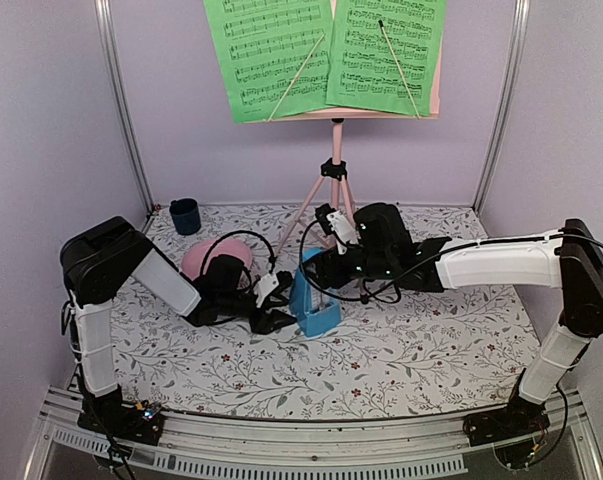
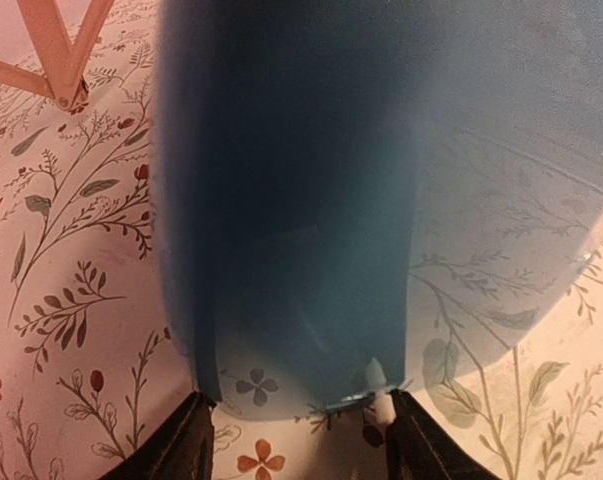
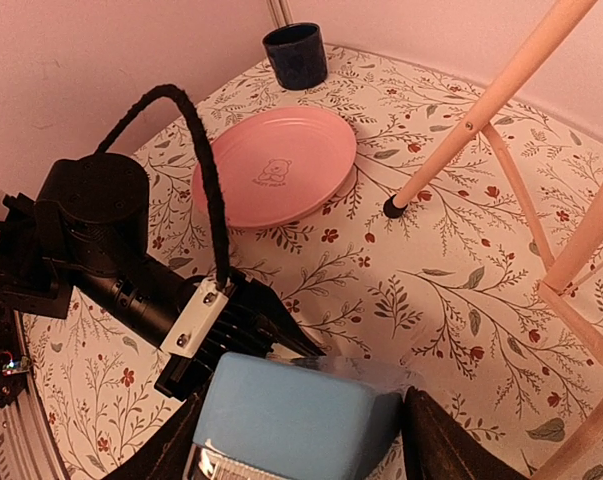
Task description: Set up the instrument practice props
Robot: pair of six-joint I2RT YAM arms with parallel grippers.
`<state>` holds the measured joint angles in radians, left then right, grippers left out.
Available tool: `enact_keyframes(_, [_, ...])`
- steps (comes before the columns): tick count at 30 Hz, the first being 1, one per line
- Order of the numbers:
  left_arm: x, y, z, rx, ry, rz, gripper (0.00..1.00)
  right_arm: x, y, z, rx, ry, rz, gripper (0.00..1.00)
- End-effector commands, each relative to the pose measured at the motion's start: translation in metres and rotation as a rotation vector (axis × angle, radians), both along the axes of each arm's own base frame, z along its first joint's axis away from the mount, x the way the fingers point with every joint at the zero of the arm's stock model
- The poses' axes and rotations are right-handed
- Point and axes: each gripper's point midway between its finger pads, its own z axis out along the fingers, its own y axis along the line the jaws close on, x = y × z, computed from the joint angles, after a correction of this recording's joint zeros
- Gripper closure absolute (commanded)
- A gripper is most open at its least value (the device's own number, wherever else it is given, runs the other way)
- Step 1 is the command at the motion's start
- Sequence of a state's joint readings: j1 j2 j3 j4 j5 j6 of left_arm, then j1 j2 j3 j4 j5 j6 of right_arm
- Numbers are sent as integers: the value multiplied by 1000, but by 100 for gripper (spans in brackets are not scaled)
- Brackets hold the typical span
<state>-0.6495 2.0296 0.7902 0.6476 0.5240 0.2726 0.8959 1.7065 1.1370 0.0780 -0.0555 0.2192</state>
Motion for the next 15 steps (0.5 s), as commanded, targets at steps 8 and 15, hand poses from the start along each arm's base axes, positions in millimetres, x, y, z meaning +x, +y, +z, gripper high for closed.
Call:
enact_keyframes(8, [7,-8,9,-20,-30,-27,45,-17,1,-8,4,56,61,36])
enact_keyframes(15, [2,3,14,-24,-17,19,28,-22,-1,8,43,53,94,13])
